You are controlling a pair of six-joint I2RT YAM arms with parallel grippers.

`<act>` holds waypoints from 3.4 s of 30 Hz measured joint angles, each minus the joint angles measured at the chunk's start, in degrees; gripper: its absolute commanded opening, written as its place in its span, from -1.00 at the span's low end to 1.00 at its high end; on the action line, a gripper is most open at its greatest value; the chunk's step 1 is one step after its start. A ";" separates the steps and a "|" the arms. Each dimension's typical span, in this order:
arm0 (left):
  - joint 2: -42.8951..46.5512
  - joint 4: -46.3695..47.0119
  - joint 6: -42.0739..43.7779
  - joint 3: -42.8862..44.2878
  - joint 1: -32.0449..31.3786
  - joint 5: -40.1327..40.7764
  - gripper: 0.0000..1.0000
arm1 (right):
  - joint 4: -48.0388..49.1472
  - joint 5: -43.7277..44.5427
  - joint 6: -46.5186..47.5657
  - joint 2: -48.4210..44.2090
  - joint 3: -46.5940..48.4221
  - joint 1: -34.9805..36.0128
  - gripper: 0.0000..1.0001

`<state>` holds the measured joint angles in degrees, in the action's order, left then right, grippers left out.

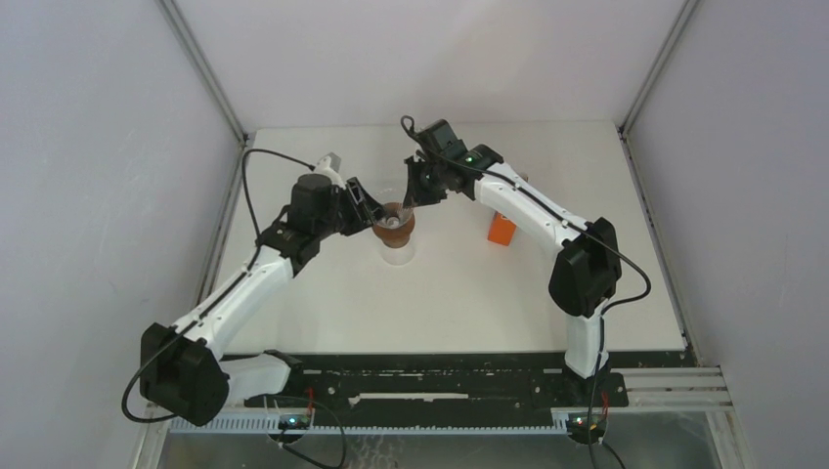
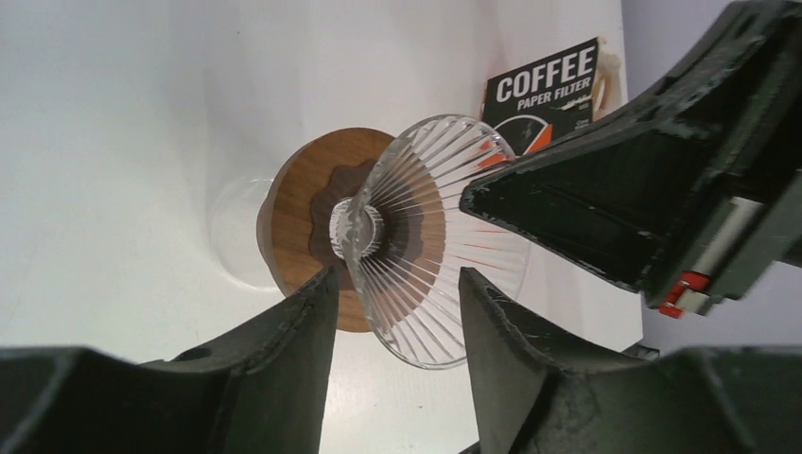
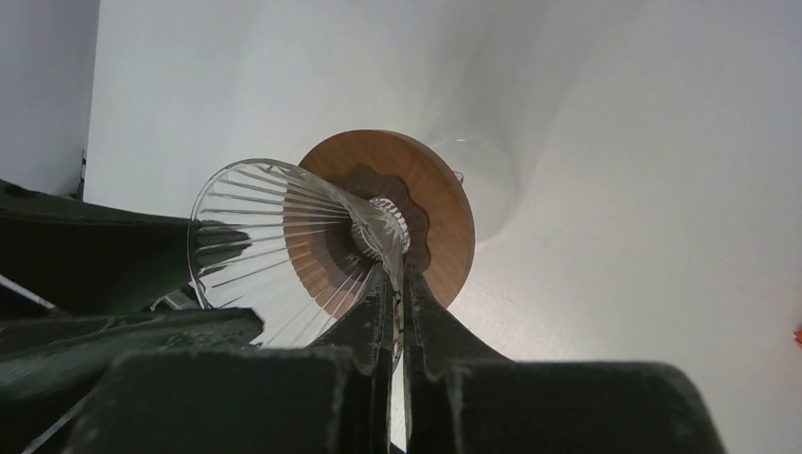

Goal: Place the coffee filter in the dripper

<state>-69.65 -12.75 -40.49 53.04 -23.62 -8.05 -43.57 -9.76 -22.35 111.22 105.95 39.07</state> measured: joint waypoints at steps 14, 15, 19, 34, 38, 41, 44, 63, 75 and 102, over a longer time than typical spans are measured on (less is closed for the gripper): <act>8.72 -1.70 0.46 0.44 -0.04 3.34 0.50 | -5.07 0.07 0.24 2.23 5.22 0.00 -0.55; 9.25 -1.77 0.46 0.44 -0.04 3.45 0.52 | -5.42 0.11 0.33 2.40 5.64 0.00 -0.52; 10.86 -2.14 0.48 0.42 -0.04 3.80 0.55 | -6.54 0.20 0.39 2.69 7.19 0.00 -0.42; 13.84 -5.16 2.62 0.26 -0.07 5.01 0.66 | -7.67 1.31 0.63 2.69 9.84 -0.24 -0.19; 15.74 -6.47 3.52 0.26 -0.04 5.64 0.74 | -7.74 2.16 1.31 2.40 9.79 -0.70 -0.11; 17.94 -8.44 4.63 0.26 -0.04 5.90 0.90 | -7.72 2.67 1.77 0.31 8.17 -0.96 -0.09; 21.70 -11.85 6.62 0.26 -0.04 6.38 1.00 | -7.39 3.45 2.12 -4.87 4.00 -1.64 -0.09; 39.30 -24.24 22.73 0.28 -0.04 20.74 1.00 | -4.63 11.32 2.03 -22.01 -18.58 -15.02 -0.17; 41.90 -23.76 24.52 -2.60 0.04 24.06 1.00 | -2.03 16.04 1.64 -19.34 -19.69 -20.26 -0.34; 39.69 -22.38 24.48 -3.54 6.58 18.38 1.00 | 1.42 18.27 -0.55 -7.43 -14.67 -23.32 -0.52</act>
<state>-29.95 -35.14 -16.01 49.50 -17.04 10.33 -42.15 8.51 -22.90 103.79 91.29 15.75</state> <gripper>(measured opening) 0.998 0.243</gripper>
